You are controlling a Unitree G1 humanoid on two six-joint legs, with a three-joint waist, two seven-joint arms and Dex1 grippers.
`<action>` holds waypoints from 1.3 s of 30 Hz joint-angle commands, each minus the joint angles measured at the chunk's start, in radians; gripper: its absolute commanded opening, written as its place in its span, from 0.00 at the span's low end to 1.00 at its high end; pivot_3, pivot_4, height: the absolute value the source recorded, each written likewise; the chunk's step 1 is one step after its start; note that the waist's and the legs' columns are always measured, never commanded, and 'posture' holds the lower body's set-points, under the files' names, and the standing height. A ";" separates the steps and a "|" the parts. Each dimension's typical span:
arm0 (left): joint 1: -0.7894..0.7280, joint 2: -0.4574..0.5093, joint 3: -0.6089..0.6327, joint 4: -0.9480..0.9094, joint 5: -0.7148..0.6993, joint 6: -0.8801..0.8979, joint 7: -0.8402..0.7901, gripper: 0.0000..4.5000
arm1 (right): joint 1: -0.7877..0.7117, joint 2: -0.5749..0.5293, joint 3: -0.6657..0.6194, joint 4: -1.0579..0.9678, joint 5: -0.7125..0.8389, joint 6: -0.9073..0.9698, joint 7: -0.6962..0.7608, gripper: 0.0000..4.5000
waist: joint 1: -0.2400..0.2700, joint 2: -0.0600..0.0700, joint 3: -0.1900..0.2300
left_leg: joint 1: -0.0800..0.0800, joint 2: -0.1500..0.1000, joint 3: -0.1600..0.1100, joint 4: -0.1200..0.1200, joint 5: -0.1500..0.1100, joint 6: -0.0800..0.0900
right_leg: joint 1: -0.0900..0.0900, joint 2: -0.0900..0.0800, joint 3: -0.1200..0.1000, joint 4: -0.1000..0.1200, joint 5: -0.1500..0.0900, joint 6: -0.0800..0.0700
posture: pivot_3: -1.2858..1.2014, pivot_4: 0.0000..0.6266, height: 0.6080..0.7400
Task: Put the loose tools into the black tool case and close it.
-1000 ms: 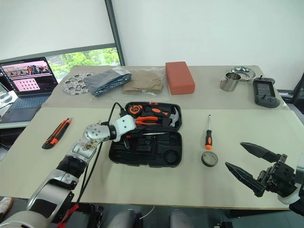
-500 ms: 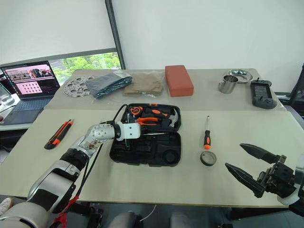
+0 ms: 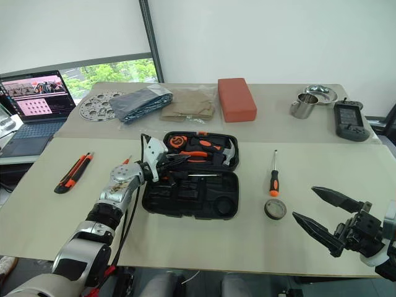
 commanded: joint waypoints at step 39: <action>0.018 0.016 -0.101 -0.048 0.072 0.243 -0.085 0.00 | 0.015 -0.018 -0.018 -0.007 0.001 -0.028 -0.004 1.00 | -0.010 0.000 0.000 | 0.004 0.000 -0.001 0.002 0.001 0.000 | 0.007 0.002 0.003 0.003 -0.004 0.007 | 0.52 0.24 1.00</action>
